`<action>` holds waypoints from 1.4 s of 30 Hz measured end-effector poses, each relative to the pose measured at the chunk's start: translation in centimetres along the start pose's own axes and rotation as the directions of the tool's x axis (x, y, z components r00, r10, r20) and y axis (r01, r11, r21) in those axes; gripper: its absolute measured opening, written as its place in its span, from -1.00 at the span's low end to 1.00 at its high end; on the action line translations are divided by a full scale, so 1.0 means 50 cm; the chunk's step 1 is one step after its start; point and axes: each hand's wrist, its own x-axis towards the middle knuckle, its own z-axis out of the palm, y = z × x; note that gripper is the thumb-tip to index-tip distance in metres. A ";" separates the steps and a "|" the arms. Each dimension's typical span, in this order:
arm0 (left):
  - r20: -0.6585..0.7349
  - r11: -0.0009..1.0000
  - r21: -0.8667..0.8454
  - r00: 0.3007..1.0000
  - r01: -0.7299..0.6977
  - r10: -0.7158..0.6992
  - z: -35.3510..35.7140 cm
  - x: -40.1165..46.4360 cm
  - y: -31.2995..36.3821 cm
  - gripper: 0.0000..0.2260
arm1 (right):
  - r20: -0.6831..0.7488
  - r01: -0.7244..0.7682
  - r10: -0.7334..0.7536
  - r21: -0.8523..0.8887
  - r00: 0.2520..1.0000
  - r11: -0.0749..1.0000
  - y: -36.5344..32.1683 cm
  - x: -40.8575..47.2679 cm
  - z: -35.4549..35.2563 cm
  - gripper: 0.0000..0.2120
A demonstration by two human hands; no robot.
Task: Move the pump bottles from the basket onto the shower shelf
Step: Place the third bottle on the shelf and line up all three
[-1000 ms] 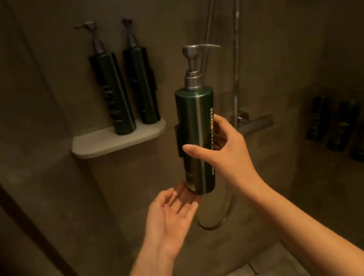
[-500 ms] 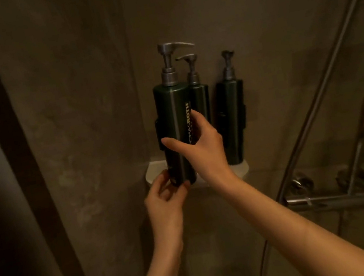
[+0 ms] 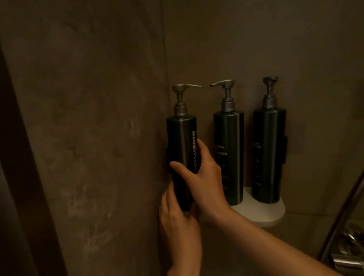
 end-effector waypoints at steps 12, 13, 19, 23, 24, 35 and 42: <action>0.114 0.998 0.042 0.993 -0.042 0.037 -0.022 0.005 0.014 -0.36 | -0.070 0.302 -0.327 -0.241 0.942 0.922 -0.018 -0.045 -0.075 -0.56; 0.122 0.998 0.031 0.992 -0.049 0.045 -0.028 0.005 0.016 -0.36 | -0.101 0.351 -0.393 -0.288 0.914 0.891 -0.012 -0.049 -0.093 -0.57; 0.150 0.994 0.053 0.985 -0.093 0.084 -0.010 0.037 0.023 -0.28 | -0.153 0.211 -0.276 -0.342 0.949 0.915 0.032 -0.049 -0.145 -0.41; 0.168 0.997 0.060 0.985 -0.056 0.046 0.016 0.061 0.033 -0.21 | -0.077 0.109 -0.143 -0.338 0.987 0.935 0.048 -0.045 -0.135 -0.21; 0.157 0.997 0.063 0.987 -0.049 0.038 0.022 0.068 0.035 -0.21 | -0.084 0.093 -0.127 -0.323 0.988 0.942 0.050 -0.041 -0.131 -0.20; 0.046 0.994 0.065 0.994 0.091 -0.094 0.055 0.101 0.047 -0.30 | -0.172 0.075 -0.143 -0.349 0.975 0.934 0.035 0.007 -0.089 -0.20; 0.067 1.000 0.015 0.997 0.023 -0.024 0.032 0.082 0.037 -0.39 | -0.142 0.057 -0.115 -0.361 0.983 0.931 0.043 0.000 -0.115 -0.13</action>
